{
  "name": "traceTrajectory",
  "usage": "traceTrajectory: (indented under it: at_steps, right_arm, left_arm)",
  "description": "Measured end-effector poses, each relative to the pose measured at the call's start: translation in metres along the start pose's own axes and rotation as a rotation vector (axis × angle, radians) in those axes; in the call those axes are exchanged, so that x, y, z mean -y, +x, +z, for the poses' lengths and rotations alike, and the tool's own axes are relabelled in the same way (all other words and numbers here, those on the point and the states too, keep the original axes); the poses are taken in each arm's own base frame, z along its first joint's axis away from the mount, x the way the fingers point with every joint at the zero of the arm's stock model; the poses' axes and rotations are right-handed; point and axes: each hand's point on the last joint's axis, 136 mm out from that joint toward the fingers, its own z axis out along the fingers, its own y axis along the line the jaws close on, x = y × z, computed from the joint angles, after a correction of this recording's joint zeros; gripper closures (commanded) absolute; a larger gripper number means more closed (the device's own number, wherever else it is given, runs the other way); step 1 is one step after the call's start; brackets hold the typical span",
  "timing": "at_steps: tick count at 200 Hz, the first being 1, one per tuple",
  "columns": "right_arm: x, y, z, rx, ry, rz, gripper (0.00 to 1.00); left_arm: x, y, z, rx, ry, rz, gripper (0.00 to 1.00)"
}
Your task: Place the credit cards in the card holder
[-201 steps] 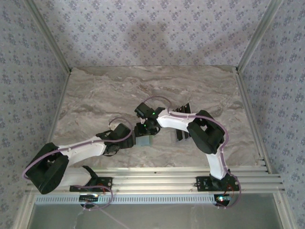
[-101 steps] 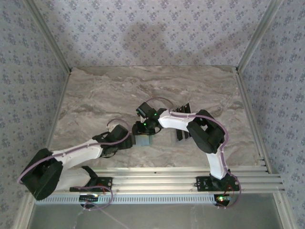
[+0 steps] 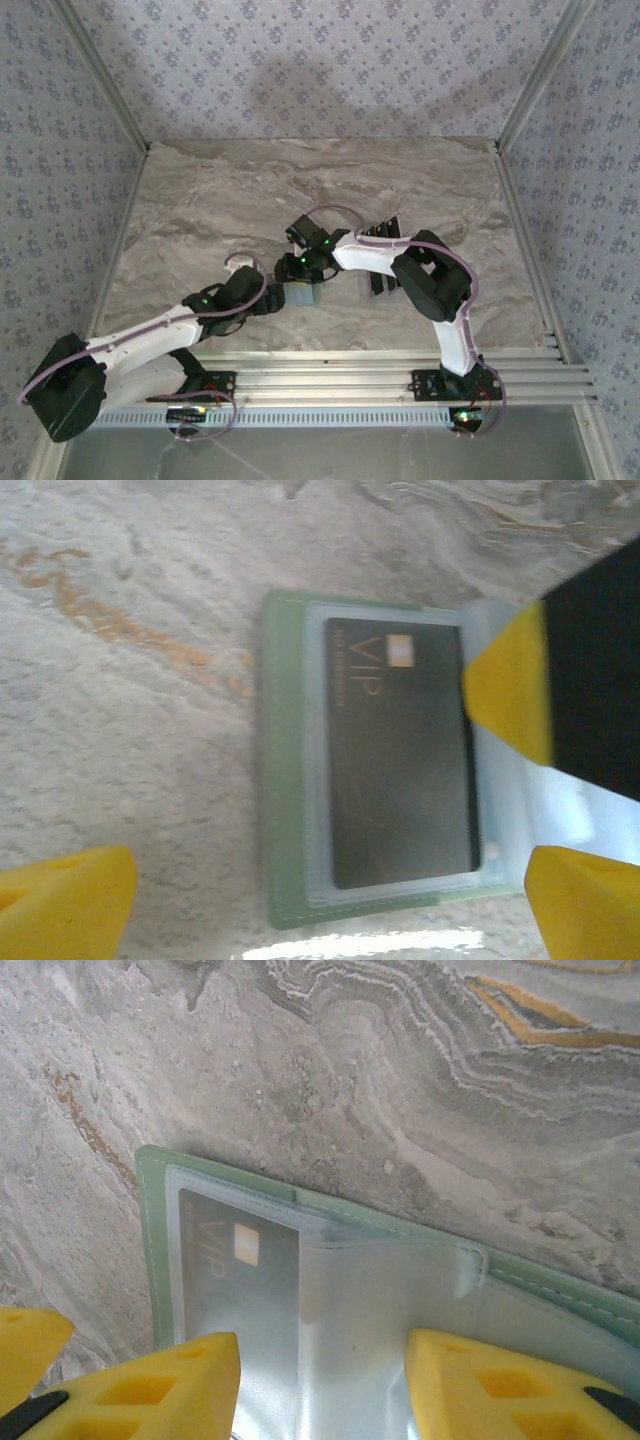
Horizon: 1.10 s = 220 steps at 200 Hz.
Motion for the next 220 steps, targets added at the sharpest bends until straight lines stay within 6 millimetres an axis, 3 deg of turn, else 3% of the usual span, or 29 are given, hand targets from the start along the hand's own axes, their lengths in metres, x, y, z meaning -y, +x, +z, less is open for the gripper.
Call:
traceTrajectory:
  at_steps: [47, 79, 136, 220]
  right_arm:
    - [-0.001, 0.0, 0.0, 0.002, -0.011, -0.002, 0.48]
    - [-0.001, 0.0, 0.0, 0.002, -0.012, 0.001, 0.48]
    - [-0.002, 0.0, 0.0, 0.005, -0.015, 0.002, 0.48]
    - [-0.002, 0.0, 0.0, 0.002, -0.018, 0.003, 0.48]
  left_arm:
    - [0.015, 0.007, 0.006, -0.004, 0.027, 0.044, 0.0]
    - [0.01, 0.014, 0.015, -0.023, -0.02, 0.069, 0.0]
    - [0.014, 0.005, 0.021, 0.009, -0.046, 0.074, 0.0]
    - [0.007, 0.01, 0.034, 0.002, -0.103, 0.093, 0.0]
